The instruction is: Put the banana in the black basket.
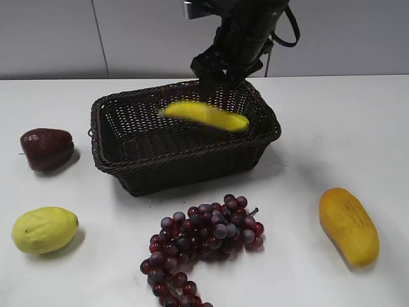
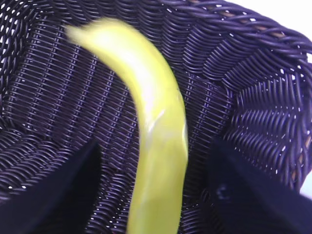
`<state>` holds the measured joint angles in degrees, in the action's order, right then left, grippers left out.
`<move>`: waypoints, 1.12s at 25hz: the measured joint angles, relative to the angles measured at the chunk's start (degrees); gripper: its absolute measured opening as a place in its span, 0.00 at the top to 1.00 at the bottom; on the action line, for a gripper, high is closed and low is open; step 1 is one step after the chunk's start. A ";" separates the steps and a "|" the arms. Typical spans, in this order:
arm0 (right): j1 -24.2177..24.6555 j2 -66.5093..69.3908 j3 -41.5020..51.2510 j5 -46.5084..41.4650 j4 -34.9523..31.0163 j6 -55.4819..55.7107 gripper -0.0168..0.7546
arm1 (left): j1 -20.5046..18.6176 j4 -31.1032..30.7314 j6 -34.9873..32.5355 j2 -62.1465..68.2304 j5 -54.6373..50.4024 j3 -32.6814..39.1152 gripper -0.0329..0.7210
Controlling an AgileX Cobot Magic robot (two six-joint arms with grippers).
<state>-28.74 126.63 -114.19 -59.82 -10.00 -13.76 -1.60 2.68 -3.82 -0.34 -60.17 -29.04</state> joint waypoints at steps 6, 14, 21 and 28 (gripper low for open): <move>0.00 0.06 0.00 -0.01 0.11 0.00 0.13 | 0.00 0.00 -0.01 0.00 0.00 0.00 0.65; 0.19 -4.81 0.00 -2.37 11.16 6.31 0.13 | 0.00 0.00 0.08 0.00 0.00 0.00 0.65; 5.81 -12.97 0.00 -8.62 14.97 10.97 0.13 | 0.00 0.00 0.00 0.00 0.00 0.00 0.65; 14.94 -23.42 4.64 -9.48 15.56 12.10 0.13 | 0.00 0.00 0.08 0.00 0.00 0.00 0.65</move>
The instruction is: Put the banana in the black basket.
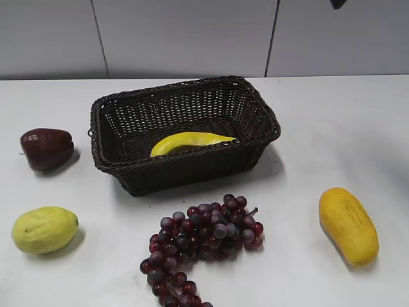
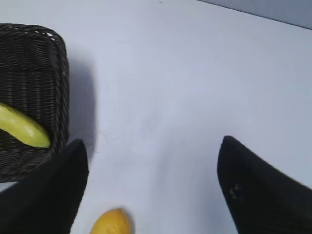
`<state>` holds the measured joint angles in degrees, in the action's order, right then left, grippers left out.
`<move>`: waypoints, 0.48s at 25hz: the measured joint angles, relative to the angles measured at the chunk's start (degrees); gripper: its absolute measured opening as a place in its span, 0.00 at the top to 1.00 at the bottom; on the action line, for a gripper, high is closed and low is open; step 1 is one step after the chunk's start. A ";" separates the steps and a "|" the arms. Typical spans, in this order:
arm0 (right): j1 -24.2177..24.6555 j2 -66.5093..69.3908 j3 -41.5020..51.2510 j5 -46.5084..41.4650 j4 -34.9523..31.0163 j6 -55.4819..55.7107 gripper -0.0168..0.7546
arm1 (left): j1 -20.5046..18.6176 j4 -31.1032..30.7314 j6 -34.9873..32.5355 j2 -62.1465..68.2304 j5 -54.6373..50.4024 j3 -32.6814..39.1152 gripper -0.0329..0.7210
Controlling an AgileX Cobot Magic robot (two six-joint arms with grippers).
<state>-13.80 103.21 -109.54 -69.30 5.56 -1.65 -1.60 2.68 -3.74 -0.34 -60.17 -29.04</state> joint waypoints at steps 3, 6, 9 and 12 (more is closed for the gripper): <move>3.28 -4.60 5.22 0.00 0.00 0.83 0.13 | 0.00 0.00 -0.08 0.00 0.00 0.00 0.65; 4.37 -8.85 11.96 -0.11 0.43 2.68 0.13 | 0.00 0.00 -0.11 0.00 0.00 0.00 0.65; 4.37 -13.34 19.13 -0.11 -1.04 3.73 0.14 | 0.00 0.00 0.00 0.00 0.00 0.00 0.65; 4.26 -18.76 26.56 -0.11 -2.71 4.57 0.16 | 0.00 0.00 -0.06 0.00 0.00 0.00 0.65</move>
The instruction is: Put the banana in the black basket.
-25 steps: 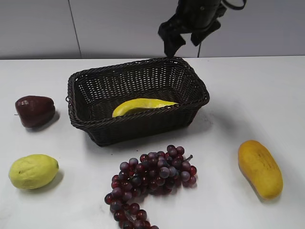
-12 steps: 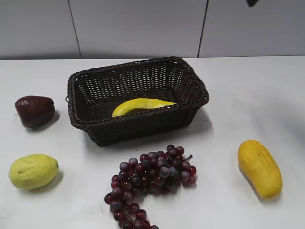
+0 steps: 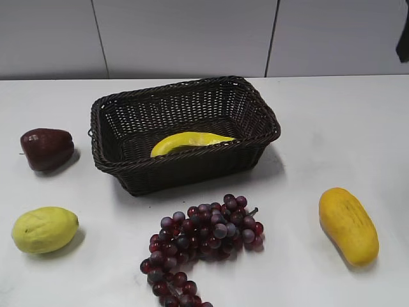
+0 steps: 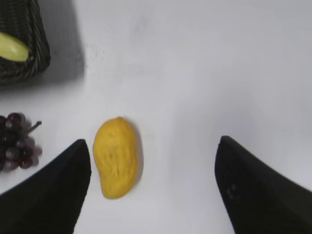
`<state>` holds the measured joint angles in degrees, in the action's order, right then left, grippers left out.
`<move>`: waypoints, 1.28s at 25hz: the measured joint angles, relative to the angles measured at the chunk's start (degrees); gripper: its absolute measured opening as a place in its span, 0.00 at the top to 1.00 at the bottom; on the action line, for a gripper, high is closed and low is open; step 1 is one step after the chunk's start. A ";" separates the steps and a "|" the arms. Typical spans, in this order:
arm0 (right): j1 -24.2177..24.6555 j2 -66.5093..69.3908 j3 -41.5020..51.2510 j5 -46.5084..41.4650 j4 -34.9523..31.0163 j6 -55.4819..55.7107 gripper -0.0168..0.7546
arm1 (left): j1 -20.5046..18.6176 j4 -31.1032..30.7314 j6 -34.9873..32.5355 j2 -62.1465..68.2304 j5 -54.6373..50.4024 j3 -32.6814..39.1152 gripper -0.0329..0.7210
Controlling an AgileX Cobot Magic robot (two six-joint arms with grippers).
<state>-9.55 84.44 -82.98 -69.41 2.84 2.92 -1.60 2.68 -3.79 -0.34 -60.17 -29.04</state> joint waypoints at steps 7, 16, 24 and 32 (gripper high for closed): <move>-0.06 -15.46 17.97 0.00 -0.93 0.42 0.20 | 0.00 0.00 0.04 0.00 0.00 0.00 0.65; -0.06 -41.15 36.89 9.12 -1.06 0.67 0.21 | 0.00 0.00 0.01 0.00 0.00 0.00 0.65; -0.06 -61.91 47.77 12.89 2.04 0.68 0.21 | 0.00 0.00 0.04 0.00 0.00 0.00 0.65; -0.06 -66.71 53.59 11.85 3.98 0.68 0.21 | 0.00 0.00 -0.04 0.00 0.00 0.00 0.65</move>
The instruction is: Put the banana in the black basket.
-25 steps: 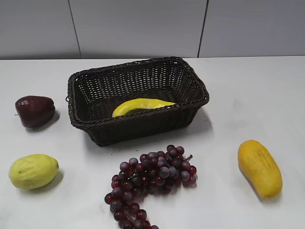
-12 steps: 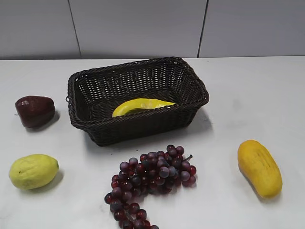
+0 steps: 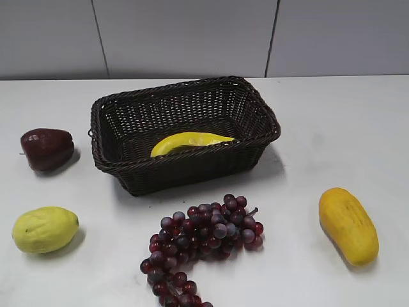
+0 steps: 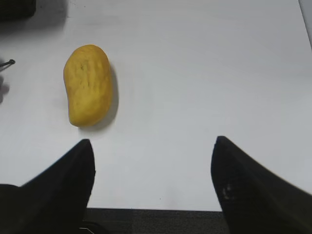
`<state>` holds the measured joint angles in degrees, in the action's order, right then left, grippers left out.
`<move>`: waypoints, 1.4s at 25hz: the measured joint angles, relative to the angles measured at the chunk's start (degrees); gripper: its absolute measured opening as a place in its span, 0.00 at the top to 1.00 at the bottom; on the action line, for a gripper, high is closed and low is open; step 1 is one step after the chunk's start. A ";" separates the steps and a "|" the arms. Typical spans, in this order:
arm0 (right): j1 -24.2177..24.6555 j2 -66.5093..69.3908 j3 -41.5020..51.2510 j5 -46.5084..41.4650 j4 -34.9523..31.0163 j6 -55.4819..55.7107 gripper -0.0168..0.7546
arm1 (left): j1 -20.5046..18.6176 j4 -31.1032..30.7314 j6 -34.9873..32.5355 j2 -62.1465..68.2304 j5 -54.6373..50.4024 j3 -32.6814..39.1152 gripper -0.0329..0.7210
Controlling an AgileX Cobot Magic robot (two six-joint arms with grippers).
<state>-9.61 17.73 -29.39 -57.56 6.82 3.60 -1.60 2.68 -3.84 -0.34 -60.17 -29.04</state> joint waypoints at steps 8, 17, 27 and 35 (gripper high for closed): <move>0.00 -0.06 1.21 -1.87 0.07 0.00 0.21 | 0.00 0.00 0.04 0.00 0.00 0.00 0.65; 0.00 -0.06 1.21 -1.88 0.07 -0.05 0.21 | 0.00 0.00 -0.01 0.00 0.00 0.00 0.65; 0.13 -7.84 1.28 -1.94 0.09 -0.05 0.21 | 0.00 0.00 0.08 0.00 0.00 0.00 0.65; 4.78 -16.25 1.28 -2.01 0.14 -0.05 0.21 | 0.00 0.00 0.03 0.00 0.00 0.00 0.65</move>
<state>-4.83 1.48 -28.11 -59.57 6.96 3.55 -1.60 2.68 -3.81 -0.34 -60.17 -29.04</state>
